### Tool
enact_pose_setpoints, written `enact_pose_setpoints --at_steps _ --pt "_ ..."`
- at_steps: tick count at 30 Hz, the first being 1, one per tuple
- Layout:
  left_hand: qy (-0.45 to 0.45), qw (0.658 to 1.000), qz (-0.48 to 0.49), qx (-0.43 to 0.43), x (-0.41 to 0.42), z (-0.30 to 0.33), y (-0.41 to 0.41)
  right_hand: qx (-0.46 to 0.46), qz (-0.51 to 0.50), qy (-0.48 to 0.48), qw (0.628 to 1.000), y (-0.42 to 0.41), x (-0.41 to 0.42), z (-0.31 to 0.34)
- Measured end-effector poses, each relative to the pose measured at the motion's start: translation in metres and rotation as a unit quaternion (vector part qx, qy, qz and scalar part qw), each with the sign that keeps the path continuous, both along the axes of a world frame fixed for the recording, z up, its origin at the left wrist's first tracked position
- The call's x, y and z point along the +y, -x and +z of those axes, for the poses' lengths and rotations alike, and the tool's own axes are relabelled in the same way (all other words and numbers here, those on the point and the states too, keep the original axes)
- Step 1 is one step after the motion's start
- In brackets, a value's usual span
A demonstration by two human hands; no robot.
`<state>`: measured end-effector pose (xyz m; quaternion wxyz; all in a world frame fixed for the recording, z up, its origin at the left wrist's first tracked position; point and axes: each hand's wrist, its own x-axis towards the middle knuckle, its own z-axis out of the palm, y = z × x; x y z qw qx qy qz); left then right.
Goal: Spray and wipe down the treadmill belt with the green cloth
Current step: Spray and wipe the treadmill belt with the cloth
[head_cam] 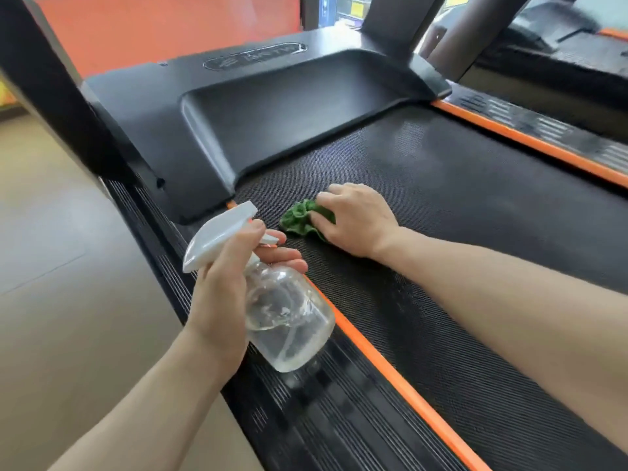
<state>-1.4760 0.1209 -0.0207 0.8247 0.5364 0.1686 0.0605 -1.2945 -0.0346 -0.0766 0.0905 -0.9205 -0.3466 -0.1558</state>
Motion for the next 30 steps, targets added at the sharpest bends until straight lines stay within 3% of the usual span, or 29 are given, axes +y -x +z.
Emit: enact_pose_setpoints --at_steps 4,9,13,19,22,27,30 --pt "0.0 1.0 0.005 -0.002 -0.001 0.002 -0.001 0.02 0.005 -0.016 1.0 0.028 -0.015 0.005" --pt "0.021 1.0 0.001 0.016 -0.002 0.002 -0.004 0.061 0.095 0.026 0.993 0.12 -0.092 0.014" --pt "0.011 0.999 -0.009 0.036 -0.002 0.0 -0.01 0.01 0.168 0.054 0.984 0.095 -0.091 0.012" --pt "0.009 0.999 -0.003 0.05 -0.005 0.003 -0.012 0.013 -0.04 0.016 0.999 -0.036 0.025 0.007" --pt "0.009 0.999 0.0 0.045 -0.005 0.004 -0.012 0.024 -0.072 0.01 0.997 -0.041 0.045 0.01" --pt "0.015 0.999 0.013 0.046 -0.003 0.003 -0.01 0.053 0.085 0.01 0.995 0.066 -0.026 0.011" --pt "0.011 0.998 0.014 0.056 -0.005 0.004 -0.007 0.049 0.179 0.048 0.982 0.078 -0.051 0.017"
